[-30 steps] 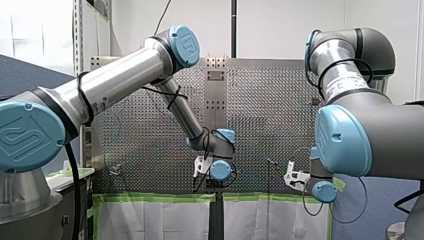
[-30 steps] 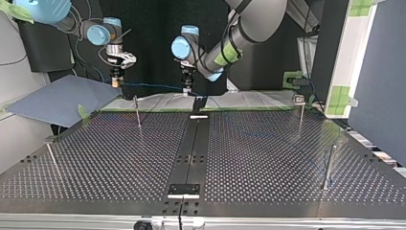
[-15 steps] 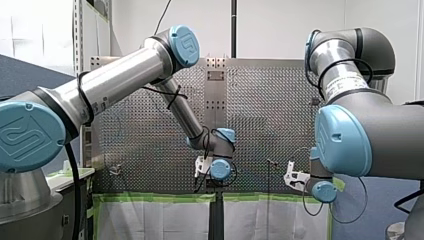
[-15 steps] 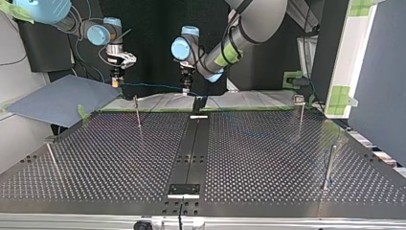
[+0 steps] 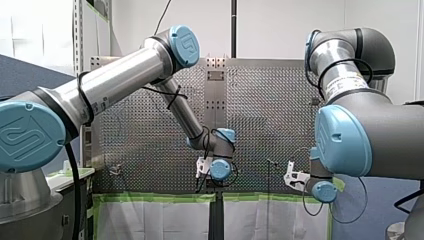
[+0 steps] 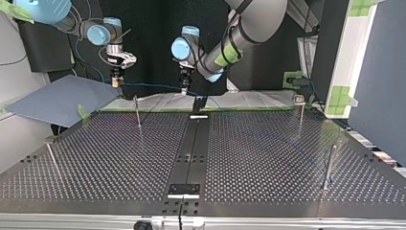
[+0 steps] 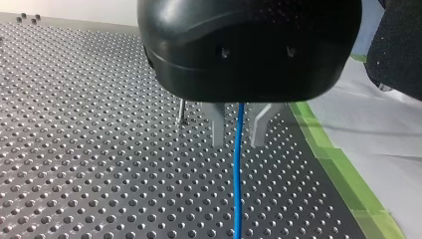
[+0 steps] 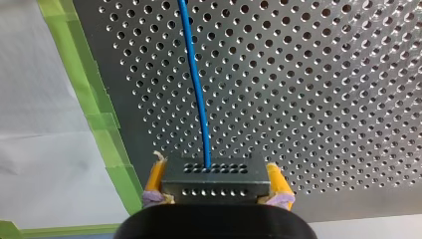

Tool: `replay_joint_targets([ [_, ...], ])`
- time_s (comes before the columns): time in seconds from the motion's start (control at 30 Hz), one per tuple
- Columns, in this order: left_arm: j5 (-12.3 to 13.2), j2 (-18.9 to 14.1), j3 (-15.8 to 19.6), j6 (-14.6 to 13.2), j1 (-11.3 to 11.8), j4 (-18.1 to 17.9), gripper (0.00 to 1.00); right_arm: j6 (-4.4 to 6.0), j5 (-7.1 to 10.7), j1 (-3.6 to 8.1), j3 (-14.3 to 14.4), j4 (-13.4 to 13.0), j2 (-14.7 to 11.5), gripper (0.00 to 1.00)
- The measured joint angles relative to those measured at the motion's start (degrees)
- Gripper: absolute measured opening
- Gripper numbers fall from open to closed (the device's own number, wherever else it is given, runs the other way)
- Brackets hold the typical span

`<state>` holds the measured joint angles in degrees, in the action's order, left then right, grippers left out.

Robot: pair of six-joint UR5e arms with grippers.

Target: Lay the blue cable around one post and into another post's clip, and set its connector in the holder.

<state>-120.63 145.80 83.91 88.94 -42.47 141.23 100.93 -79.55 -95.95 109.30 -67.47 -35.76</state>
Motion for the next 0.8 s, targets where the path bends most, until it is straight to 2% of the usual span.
replay_joint_targets([
  [0.17, 0.5, 0.0, 0.0, 0.0, 0.0, 0.0, 0.02, 0.01, 0.0, 0.0, 0.0, 0.0, 0.0, 0.0],
  [0.8, 1.7, 0.0, 0.0, -0.5, -0.5, 0.1, 0.02, 0.07, -0.08, 0.16, 0.0, -0.2, 0.0, 0.0],
])
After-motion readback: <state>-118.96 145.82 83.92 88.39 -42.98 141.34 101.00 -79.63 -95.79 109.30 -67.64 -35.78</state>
